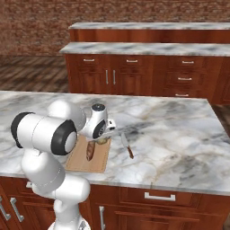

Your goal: Retrieve the sausage and cheese from the fridge and place them on the cutting board on the counter.

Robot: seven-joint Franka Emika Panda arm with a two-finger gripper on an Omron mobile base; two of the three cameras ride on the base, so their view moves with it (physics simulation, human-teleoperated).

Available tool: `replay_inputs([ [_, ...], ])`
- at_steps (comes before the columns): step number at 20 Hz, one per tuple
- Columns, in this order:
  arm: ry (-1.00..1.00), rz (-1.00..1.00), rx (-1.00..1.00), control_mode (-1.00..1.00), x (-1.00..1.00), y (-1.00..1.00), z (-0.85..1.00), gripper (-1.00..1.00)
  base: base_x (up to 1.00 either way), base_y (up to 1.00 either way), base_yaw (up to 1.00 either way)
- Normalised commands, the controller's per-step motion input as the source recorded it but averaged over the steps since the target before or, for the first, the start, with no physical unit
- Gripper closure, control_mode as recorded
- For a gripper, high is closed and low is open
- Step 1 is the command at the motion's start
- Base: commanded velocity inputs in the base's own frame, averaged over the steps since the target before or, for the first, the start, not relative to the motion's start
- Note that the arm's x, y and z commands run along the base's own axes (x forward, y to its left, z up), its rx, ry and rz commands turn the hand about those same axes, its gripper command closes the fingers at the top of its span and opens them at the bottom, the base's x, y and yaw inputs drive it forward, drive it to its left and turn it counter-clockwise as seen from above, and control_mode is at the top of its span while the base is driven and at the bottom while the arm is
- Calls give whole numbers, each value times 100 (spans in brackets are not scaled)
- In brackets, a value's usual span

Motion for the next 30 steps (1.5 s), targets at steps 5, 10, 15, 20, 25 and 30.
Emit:
replay_inputs([
  [5, 0, -1, 0, -100, 20, 1, -16, -100, 0, 0, 0],
  [10, 0, -3, 0, -100, 0, 1, -3, -100, 0, 0, 0],
  [15, -4, -6, 0, -100, -1, 5, 3, -100, 0, 0, 0],
  [20, -8, -5, 0, -100, -4, 1, 33, -100, 0, 0, 0],
  [25, -12, -4, 0, -100, -34, 0, 87, -100, 0, 0, 0],
  [30, -4, -5, 2, -100, -48, 0, 100, -100, 0, 0, 0],
])
